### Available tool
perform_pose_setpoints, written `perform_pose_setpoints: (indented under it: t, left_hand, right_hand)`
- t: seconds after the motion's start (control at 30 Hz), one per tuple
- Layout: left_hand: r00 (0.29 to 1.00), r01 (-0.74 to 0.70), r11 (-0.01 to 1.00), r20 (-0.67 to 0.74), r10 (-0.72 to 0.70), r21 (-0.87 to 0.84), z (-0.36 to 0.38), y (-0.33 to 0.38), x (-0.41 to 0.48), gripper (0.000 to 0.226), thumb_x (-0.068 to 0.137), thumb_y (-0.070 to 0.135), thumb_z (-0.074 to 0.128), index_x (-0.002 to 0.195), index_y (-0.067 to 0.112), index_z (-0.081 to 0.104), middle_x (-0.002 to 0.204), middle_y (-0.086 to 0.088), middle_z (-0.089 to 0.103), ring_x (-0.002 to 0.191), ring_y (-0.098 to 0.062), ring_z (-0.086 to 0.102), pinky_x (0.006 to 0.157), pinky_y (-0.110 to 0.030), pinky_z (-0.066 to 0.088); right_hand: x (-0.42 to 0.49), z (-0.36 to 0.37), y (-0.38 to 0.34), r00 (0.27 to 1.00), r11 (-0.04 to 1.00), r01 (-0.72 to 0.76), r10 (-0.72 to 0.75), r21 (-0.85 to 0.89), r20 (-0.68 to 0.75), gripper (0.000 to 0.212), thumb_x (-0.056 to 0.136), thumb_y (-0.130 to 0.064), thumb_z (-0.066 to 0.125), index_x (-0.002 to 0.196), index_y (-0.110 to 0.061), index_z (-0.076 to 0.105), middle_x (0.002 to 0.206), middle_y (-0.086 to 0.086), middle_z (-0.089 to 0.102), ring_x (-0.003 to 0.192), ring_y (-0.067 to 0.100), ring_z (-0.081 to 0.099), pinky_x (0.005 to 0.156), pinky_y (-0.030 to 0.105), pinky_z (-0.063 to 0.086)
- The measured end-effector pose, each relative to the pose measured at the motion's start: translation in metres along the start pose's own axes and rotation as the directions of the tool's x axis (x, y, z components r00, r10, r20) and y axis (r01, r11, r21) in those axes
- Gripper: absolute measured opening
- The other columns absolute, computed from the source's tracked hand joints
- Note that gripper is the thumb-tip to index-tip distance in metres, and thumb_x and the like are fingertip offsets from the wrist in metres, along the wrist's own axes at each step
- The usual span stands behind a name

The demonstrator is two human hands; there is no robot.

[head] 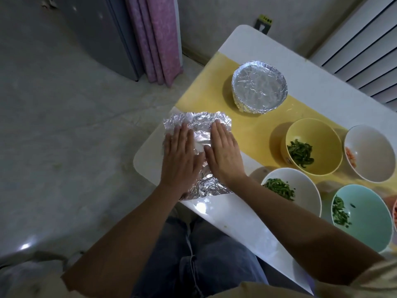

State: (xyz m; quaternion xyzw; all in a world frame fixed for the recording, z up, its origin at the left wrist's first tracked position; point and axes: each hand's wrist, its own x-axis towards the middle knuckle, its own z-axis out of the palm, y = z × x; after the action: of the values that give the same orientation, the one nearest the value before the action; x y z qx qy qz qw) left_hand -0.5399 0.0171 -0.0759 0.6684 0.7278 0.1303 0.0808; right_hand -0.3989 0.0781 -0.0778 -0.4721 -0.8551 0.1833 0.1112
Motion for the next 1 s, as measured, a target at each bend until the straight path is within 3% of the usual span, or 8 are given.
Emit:
perform_pose_setpoints:
  t: [0.1,0.2,0.27,0.4,0.57,0.7,0.9,1.0]
  left_hand:
    - [0.999,0.030,0.999,0.029,-0.031,0.015,0.007,-0.011,-0.003,0.066,0.100,0.042,0.022,0.150,-0.001,0.030,0.158,-0.019,0.027,0.146,-0.030,0.027,0.116,-0.046,0.029]
    - [0.995,0.104,0.990,0.017,-0.103,-0.096,0.005,-0.011,0.001,0.063,0.099,0.036,0.029,0.148,-0.002,0.030,0.151,-0.020,0.037,0.134,-0.033,0.042,0.108,-0.043,0.038]
    - [0.985,0.161,0.962,-0.021,-0.170,-0.222,0.006,-0.011,0.000,0.060,0.099,0.033,0.029,0.147,-0.003,0.033,0.142,-0.020,0.045,0.124,-0.032,0.048,0.102,-0.045,0.042]
    - [0.959,0.216,0.864,-0.068,-0.276,-0.455,0.008,-0.014,-0.003,0.053,0.101,0.028,0.026,0.145,0.000,0.038,0.132,-0.015,0.053,0.117,-0.026,0.051,0.096,-0.040,0.046]
    - [0.951,0.237,0.840,-0.061,-0.304,-0.489,0.006,-0.018,0.001,0.047,0.102,0.028,0.029,0.140,0.008,0.046,0.127,-0.009,0.059,0.111,-0.023,0.057,0.087,-0.036,0.048]
    - [0.981,0.175,0.874,0.005,-0.194,-0.454,0.000,-0.027,0.013,0.043,0.104,0.024,0.032,0.144,0.012,0.044,0.129,-0.008,0.060,0.112,-0.022,0.059,0.085,-0.029,0.044]
    - [0.994,0.098,0.936,0.079,-0.075,-0.338,-0.005,-0.022,0.040,0.042,0.101,0.022,0.047,0.144,0.018,0.047,0.125,-0.008,0.066,0.109,-0.026,0.062,0.089,-0.037,0.047]
    - [0.992,0.125,0.965,0.023,-0.123,-0.228,-0.003,-0.014,0.036,0.044,0.098,0.025,0.051,0.140,0.012,0.050,0.132,-0.012,0.060,0.120,-0.031,0.056,0.099,-0.042,0.043]
  right_hand:
    - [0.000,0.005,0.004,0.998,0.997,-0.059,0.059,0.041,0.004,0.064,0.103,-0.042,0.022,0.152,-0.001,0.020,0.157,0.015,0.026,0.145,0.027,0.024,0.118,0.034,0.020]
    - [0.000,0.006,0.002,0.992,0.978,-0.100,0.111,0.183,-0.055,0.056,0.104,-0.036,0.033,0.149,-0.004,0.029,0.137,0.014,0.048,0.122,0.027,0.046,0.098,0.034,0.039]
    - [0.001,0.006,0.001,0.984,0.959,-0.137,0.161,0.250,-0.076,0.050,0.104,-0.032,0.035,0.147,-0.006,0.034,0.124,0.011,0.054,0.109,0.026,0.051,0.086,0.033,0.040]
    - [0.004,0.010,0.005,0.965,0.918,-0.199,0.244,0.342,-0.093,0.039,0.104,-0.030,0.033,0.134,-0.010,0.049,0.115,0.008,0.060,0.097,0.025,0.057,0.073,0.030,0.039]
    - [0.005,0.004,0.008,0.926,0.786,-0.314,0.378,0.532,-0.012,0.029,0.106,-0.028,0.033,0.107,-0.010,0.055,0.064,-0.004,0.047,0.057,0.011,0.045,0.055,0.032,0.031]
    - [0.003,0.003,0.009,0.898,0.742,-0.369,0.441,0.560,0.008,0.025,0.106,-0.027,0.034,0.102,-0.010,0.053,0.061,0.007,0.051,0.055,0.029,0.050,0.055,0.048,0.045]
    - [-0.018,0.005,0.001,0.739,0.554,-0.523,0.673,0.648,0.021,0.029,0.099,-0.046,0.028,0.102,-0.023,0.047,0.069,0.001,0.050,0.062,0.032,0.055,0.059,0.054,0.050]
    - [-0.027,0.000,-0.010,0.589,0.340,-0.559,0.805,0.756,0.074,0.025,0.105,-0.033,0.028,0.112,-0.016,0.044,0.074,0.002,0.046,0.055,0.024,0.047,0.049,0.035,0.047]
